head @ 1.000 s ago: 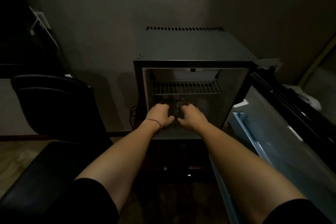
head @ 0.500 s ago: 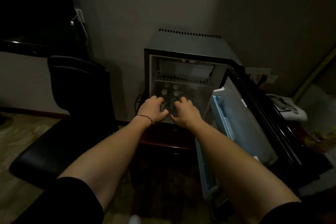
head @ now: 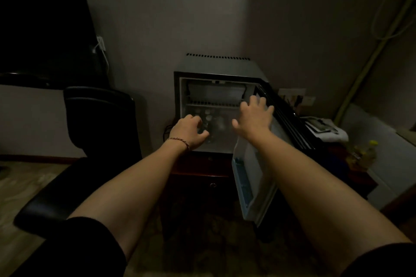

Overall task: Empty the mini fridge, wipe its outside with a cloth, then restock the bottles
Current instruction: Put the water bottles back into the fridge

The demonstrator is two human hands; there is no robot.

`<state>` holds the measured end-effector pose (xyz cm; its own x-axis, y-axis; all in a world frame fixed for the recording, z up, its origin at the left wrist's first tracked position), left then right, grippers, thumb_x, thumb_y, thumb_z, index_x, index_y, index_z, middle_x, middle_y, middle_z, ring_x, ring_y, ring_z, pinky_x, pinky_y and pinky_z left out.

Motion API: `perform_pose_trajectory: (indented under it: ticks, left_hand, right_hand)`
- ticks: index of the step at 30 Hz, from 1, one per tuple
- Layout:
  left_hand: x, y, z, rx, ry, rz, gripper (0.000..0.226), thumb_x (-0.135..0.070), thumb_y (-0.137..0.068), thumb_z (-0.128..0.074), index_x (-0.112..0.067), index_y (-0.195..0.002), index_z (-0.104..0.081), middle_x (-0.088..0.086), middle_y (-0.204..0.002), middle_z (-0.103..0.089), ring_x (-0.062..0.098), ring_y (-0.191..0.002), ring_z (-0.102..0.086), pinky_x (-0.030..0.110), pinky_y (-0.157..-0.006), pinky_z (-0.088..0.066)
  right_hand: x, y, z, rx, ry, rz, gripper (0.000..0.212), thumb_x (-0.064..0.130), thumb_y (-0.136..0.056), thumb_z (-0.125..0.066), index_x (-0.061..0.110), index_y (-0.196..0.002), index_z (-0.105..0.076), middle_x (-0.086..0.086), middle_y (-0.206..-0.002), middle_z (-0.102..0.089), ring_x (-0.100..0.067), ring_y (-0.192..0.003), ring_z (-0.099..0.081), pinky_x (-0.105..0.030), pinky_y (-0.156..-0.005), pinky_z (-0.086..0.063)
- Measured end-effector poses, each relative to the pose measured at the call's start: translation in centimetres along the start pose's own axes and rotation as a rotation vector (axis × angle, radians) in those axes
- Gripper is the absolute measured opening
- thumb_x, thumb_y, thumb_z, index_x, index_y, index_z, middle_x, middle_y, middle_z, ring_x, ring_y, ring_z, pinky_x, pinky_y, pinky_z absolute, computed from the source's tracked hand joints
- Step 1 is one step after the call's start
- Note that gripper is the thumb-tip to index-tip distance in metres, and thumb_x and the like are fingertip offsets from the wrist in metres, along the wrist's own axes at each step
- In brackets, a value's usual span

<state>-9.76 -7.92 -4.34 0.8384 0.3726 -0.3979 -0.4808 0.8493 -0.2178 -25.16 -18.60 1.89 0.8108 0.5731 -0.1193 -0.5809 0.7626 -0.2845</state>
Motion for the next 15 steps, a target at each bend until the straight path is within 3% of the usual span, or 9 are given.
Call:
perform_pose_trajectory:
  ticks: [7,15]
  left_hand:
    - [-1.8,2.0,1.1,0.019,-0.021,-0.074,0.046,-0.050,-0.088,-0.060,-0.020,-0.123,-0.057,0.005,-0.122,-0.054,0.025,-0.112,-0.055,0.043,-0.095,-0.051]
    - [0.7,3.4,2.0,0.059,-0.009,-0.083,0.052,-0.051,-0.089,-0.059,-0.019,-0.129,-0.054,0.004,-0.124,-0.053,0.024,-0.112,-0.054,0.044,-0.095,-0.051]
  right_hand:
    - [-5.7,4.1,0.2,0.092,0.034,-0.349,0.081,0.057,-0.087,-0.056,0.007,-0.147,-0.036,-0.020,-0.148,-0.032,-0.046,-0.133,-0.032,-0.054,-0.108,-0.033]
    - [-5.3,5.9,-0.2,0.121,0.082,-0.368,0.084,0.058,-0.087,-0.055,0.005,-0.148,-0.033,-0.026,-0.151,-0.030,-0.049,-0.134,-0.033,-0.053,-0.109,-0.031]
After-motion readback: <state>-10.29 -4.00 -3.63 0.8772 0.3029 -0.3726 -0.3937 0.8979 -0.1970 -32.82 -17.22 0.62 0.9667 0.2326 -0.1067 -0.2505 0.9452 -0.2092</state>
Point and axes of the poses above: each hand's wrist, its own y-axis away from the middle knuckle, its own z-axis out of the back of the hand, x = y × z, the point moved 9 cm from there along -y, towards the middle knuckle
